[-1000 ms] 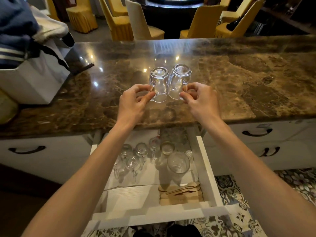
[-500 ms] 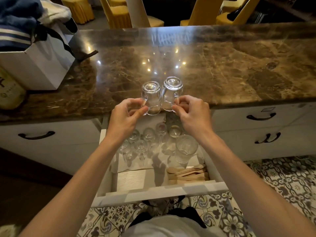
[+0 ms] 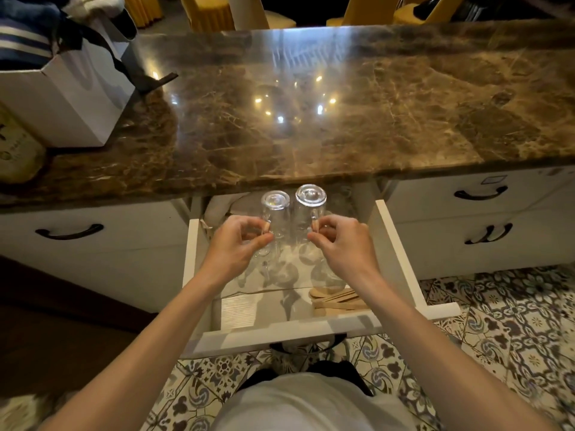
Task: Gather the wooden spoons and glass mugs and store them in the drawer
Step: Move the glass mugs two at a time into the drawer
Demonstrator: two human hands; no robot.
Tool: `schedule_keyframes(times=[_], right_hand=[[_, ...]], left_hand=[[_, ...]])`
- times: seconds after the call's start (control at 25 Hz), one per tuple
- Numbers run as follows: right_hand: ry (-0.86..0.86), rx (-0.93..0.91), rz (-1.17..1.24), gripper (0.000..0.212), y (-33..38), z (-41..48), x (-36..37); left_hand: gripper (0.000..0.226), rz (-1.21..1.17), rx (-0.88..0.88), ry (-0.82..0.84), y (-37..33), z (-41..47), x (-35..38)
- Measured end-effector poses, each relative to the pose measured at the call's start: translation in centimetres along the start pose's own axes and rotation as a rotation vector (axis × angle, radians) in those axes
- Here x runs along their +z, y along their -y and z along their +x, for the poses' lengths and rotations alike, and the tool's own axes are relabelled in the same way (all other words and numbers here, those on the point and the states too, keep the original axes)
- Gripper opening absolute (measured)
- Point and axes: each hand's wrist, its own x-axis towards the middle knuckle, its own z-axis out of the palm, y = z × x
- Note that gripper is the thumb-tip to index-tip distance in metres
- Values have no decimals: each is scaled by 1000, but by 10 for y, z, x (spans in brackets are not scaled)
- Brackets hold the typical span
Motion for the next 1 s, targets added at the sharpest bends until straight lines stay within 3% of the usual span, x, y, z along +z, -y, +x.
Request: schedule_keyframes(times=[0.48, 0.64, 1.0], right_hand=[[197, 304, -98, 14, -34, -12, 36], [176, 444, -113, 23, -41, -10, 49], [59, 709, -60, 16, -53, 5, 85]], left_hand=[[14, -48, -284, 142, 38, 5, 30], [17, 0, -317, 150, 44, 3, 35], [20, -45, -365, 121, 48, 9, 53]])
